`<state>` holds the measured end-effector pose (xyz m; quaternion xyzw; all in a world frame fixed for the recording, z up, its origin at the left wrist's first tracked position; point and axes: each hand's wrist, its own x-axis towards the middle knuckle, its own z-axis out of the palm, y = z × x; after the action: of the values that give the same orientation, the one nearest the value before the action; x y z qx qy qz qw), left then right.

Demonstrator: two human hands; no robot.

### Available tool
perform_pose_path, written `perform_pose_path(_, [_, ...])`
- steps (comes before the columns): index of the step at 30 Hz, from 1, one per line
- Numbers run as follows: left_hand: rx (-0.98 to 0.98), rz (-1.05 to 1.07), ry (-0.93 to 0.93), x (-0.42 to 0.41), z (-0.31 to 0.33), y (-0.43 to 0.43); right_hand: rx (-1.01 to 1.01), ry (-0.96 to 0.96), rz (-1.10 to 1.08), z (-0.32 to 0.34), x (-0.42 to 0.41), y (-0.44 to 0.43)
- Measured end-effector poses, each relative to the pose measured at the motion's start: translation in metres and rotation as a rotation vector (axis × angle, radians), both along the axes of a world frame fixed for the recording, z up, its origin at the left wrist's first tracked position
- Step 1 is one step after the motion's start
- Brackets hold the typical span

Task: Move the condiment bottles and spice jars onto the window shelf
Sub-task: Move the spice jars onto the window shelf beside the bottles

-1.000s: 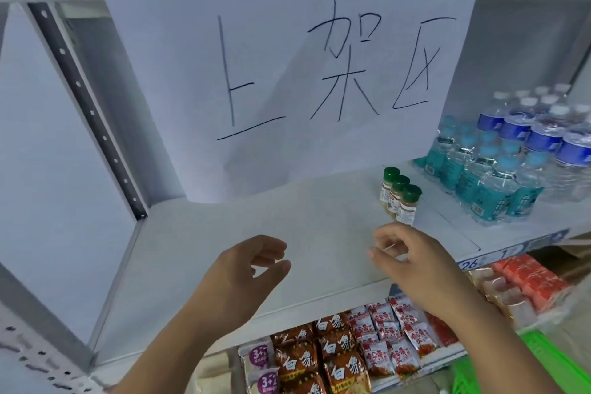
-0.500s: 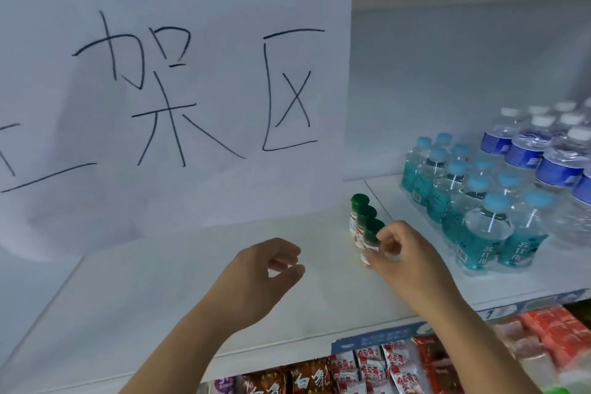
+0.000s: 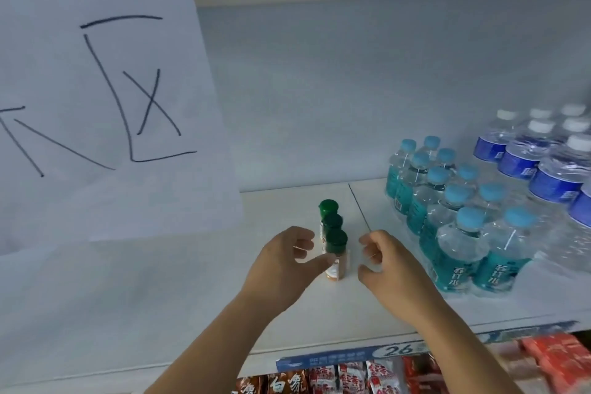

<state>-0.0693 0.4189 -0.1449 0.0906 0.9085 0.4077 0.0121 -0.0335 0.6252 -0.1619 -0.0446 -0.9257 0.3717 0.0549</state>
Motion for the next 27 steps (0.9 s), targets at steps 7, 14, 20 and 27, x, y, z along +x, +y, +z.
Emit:
perform_pose_path(7, [0.003, 0.12, 0.007, -0.006, -0.014, 0.049, 0.056, 0.041, -0.013, -0.005, 0.003, 0.02])
perform_pose_path(14, [0.036, 0.166, -0.015, -0.006, -0.015, 0.051, 0.071, 0.037, 0.029, -0.011, 0.0, 0.027])
perform_pose_path(20, [0.112, 0.215, 0.022, 0.001, 0.0, 0.021, -0.028, 0.069, 0.039, -0.014, -0.02, 0.015])
perform_pose_path(27, [0.171, 0.292, 0.02, 0.016, 0.012, -0.019, -0.122, 0.104, 0.012, -0.018, -0.047, -0.016])
